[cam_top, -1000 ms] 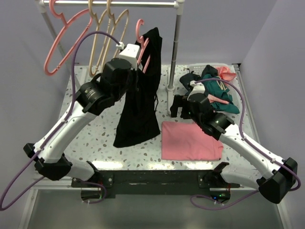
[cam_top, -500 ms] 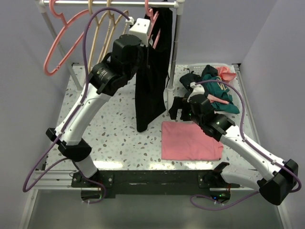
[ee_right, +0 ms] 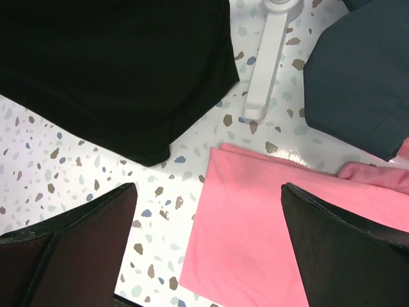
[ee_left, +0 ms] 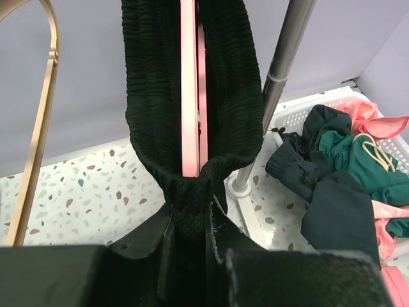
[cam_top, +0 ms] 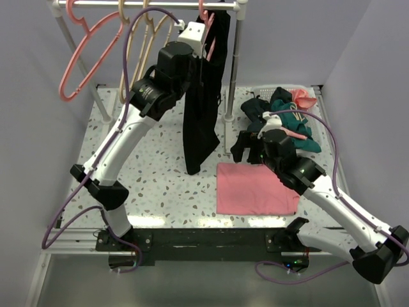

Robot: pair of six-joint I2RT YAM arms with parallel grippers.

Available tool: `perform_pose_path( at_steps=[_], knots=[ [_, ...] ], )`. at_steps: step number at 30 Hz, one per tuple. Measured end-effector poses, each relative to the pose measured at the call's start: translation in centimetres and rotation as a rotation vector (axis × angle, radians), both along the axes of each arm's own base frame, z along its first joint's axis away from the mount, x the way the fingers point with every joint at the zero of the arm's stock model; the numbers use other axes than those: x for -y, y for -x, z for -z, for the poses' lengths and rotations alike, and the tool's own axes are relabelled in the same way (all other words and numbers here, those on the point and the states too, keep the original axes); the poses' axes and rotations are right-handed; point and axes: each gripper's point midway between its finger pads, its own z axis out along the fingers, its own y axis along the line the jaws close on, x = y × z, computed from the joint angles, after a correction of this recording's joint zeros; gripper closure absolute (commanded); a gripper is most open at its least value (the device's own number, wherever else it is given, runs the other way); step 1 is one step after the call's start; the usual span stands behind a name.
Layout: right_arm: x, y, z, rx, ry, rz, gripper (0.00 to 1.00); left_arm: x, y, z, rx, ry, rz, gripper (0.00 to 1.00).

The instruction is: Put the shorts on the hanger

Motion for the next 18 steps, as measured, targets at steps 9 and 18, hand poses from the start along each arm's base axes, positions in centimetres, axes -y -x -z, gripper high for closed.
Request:
perform_pose_path(
  at_steps=[9,18],
  knots=[
    [0.3,0.4,-0.2,0.001,-0.001,-0.001,0.01,0.6,-2.1,1.4,-0.016,0.007,0.015,1.0],
    [0.9,1.1,-0.4,-0.007,0.005,-0.001,0.01,1.2,-3.3,2.8,-0.033,0.019,0.047,0.14]
  ],
)
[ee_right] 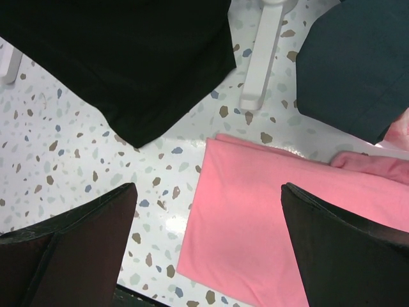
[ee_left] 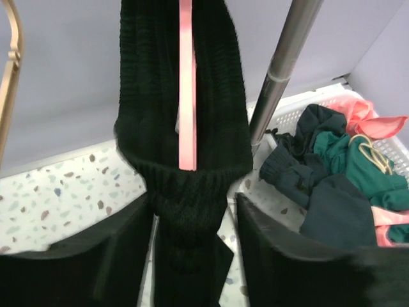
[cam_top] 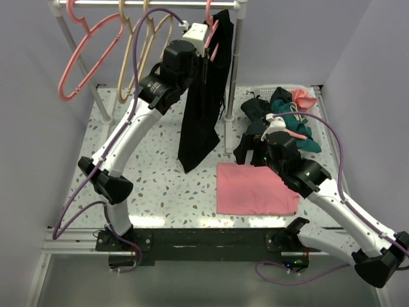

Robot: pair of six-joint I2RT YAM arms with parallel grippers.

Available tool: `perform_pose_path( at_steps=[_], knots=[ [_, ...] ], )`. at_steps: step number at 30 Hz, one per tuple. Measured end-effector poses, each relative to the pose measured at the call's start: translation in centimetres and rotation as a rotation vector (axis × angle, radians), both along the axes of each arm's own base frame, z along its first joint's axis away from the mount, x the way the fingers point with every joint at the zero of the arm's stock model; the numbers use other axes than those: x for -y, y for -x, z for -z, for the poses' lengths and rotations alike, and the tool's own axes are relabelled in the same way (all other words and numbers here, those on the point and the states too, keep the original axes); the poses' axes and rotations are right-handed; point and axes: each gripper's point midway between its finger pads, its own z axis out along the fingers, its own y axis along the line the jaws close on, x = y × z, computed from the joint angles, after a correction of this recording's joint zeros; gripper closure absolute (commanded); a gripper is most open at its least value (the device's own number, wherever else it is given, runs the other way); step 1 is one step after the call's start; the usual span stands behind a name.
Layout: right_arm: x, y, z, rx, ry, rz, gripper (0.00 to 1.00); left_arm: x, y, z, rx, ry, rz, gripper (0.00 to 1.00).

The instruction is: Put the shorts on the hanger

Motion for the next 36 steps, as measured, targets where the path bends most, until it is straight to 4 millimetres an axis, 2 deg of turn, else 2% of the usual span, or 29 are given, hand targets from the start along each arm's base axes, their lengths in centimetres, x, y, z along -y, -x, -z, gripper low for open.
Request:
perform_pose_path(
  at_steps=[1,6,9,14,18,20,22,25,29,32,34,36],
  knots=[
    [0.0,0.0,0.0,-0.001,0.001,0.0,0.01,0.0,0.0,-0.2,0.008,0.003,0.004,0.0],
    [-0.1,0.0,-1.3,0.013,-0.013,-0.002,0.01,-0.3,1.0,-2.2,0.05,0.049,0.021,0.0],
    [-0.1,-0.1,-2.2,0.03,-0.025,-0.002,0.01,-1.3,3.2,-3.8,0.07,0.078,0.046,0.0],
    [-0.1,-0.2,-2.5,0.04,-0.022,-0.002,0.01,-4.1,9.7,-5.2,0.087,0.14,0.101,0.0],
    [0.0,-0.3,-2.6,0.048,-0.014,0.001,0.01,-4.1,14.5,-4.0,0.076,0.163,0.173,0.0],
    [0.0,-0.5,-2.5,0.054,-0.014,0.004,0.01,-3.5,16.8,-1.9,0.041,0.157,0.222,0.0],
    [0.1,-0.6,-1.9,0.052,-0.008,0.011,0.01,-3.0,18.7,1.1,-0.006,0.133,0.265,0.0],
    [0.3,-0.5,-0.5,0.033,0.007,0.017,0.01,-2.9,20.6,7.1,-0.107,0.076,0.291,0.0],
    [1.0,0.4,1.5,0.004,0.015,0.026,0.01,-3.1,21.9,14.9,-0.238,0.024,0.287,0.0],
    [1.6,1.1,2.0,0.002,0.003,0.041,0.01,-3.7,23.0,20.4,-0.334,0.01,0.266,0.0],
    [2.2,1.6,1.9,0.011,-0.012,0.056,0.01,-4.0,23.7,22.8,-0.377,0.035,0.25,0.0],
    [2.7,2.0,1.5,0.024,-0.033,0.073,0.01,-4.1,24.3,24.3,-0.404,0.077,0.242,0.0]
  ],
)
